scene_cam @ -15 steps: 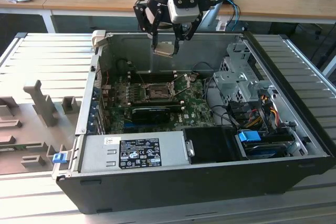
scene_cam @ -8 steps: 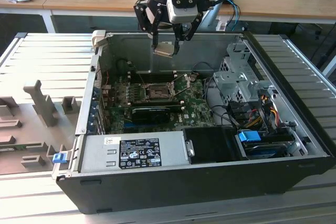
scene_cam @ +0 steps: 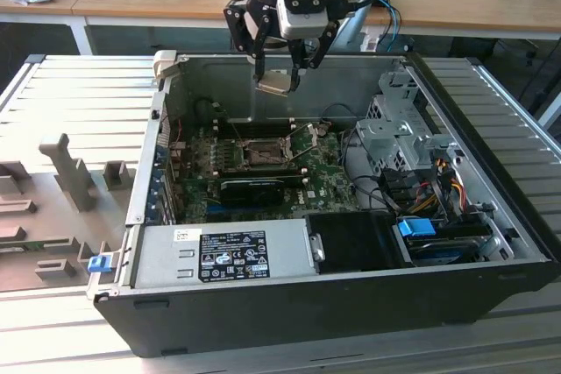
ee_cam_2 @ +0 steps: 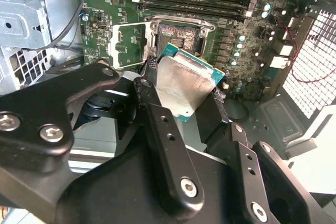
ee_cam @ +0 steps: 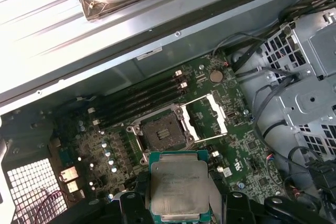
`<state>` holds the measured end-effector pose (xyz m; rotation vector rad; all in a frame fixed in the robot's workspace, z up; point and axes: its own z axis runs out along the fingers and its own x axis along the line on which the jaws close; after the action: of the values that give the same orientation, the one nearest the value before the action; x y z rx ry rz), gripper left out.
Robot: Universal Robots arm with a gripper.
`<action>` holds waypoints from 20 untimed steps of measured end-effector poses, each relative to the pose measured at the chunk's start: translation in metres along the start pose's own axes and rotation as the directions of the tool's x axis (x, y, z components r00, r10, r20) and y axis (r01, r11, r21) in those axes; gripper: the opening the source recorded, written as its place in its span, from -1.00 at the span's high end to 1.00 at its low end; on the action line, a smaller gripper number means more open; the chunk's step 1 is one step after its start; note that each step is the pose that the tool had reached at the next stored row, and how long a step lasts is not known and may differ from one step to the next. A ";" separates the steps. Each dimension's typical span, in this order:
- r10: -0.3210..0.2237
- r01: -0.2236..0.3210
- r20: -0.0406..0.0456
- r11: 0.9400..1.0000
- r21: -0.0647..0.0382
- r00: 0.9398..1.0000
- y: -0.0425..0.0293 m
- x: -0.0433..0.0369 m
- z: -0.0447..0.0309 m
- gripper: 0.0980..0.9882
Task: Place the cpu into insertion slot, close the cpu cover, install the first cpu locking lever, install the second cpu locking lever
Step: 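Place the cpu into insertion slot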
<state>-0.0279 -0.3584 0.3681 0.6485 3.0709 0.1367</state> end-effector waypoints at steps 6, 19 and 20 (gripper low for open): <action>0.017 -0.017 0.002 1.000 0.000 1.000 0.0000 0.0000 0.0001 0.02; 0.057 -0.057 0.005 0.998 -0.001 0.998 0.0000 0.0000 0.0003 0.02; 0.061 -0.061 0.005 0.998 -0.001 0.998 0.0000 0.0000 0.0003 0.02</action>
<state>-0.0279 -0.3584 0.3677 0.7420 3.0468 0.1361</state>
